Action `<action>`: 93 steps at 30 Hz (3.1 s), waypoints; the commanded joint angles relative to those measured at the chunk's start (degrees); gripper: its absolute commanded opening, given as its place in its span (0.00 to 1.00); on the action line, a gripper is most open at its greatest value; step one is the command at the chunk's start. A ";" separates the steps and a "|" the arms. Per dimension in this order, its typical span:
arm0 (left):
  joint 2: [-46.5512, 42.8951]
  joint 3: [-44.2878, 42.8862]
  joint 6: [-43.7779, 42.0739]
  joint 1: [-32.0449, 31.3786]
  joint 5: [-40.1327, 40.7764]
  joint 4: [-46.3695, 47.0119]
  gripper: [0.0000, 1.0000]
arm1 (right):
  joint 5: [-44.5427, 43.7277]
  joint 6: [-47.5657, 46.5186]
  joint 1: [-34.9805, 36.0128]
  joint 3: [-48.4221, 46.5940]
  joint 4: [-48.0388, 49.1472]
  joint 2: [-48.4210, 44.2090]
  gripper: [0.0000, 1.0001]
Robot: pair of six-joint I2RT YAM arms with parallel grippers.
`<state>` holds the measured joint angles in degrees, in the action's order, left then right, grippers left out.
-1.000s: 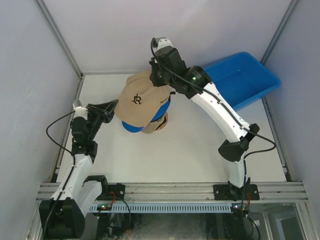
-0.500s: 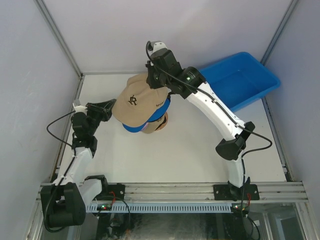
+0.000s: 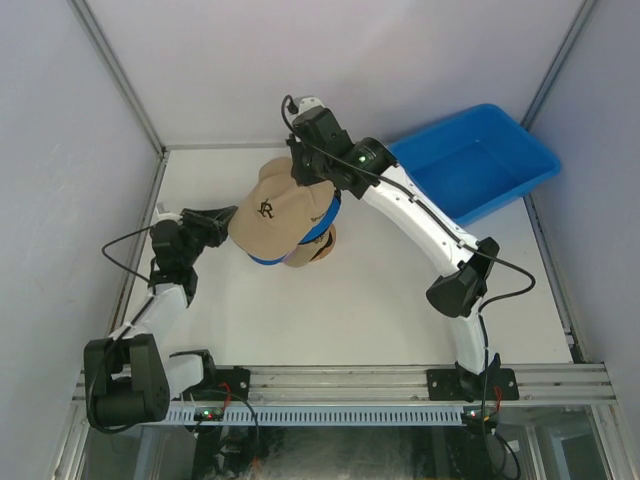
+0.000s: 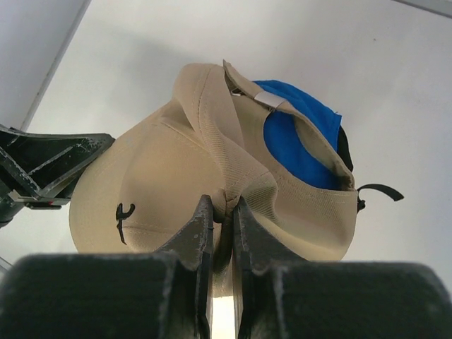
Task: Stack the hats
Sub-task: Stack the hat on the hat.
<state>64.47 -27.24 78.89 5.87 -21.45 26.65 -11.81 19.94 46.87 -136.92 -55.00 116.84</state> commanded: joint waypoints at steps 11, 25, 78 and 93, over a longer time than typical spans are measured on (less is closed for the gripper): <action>4.84 -5.81 -8.09 0.55 -1.94 -1.99 0.25 | 4.18 -2.10 -1.27 0.59 1.81 -2.11 0.21; 8.04 -7.37 -11.84 0.56 -4.74 -3.54 0.29 | 11.56 1.80 -7.88 13.96 12.07 -15.35 0.48; 10.77 -12.83 -12.54 -3.14 -4.83 -4.34 0.30 | 29.41 2.98 -13.07 10.13 4.97 -1.77 0.39; 5.85 -11.51 -11.55 -2.86 -0.12 -7.43 0.31 | 30.17 6.77 -14.00 12.33 9.66 -5.47 0.00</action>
<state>74.41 -36.88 67.90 2.96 -24.34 19.75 18.11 24.27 33.36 -125.25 -49.47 115.81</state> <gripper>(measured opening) 0.306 0.006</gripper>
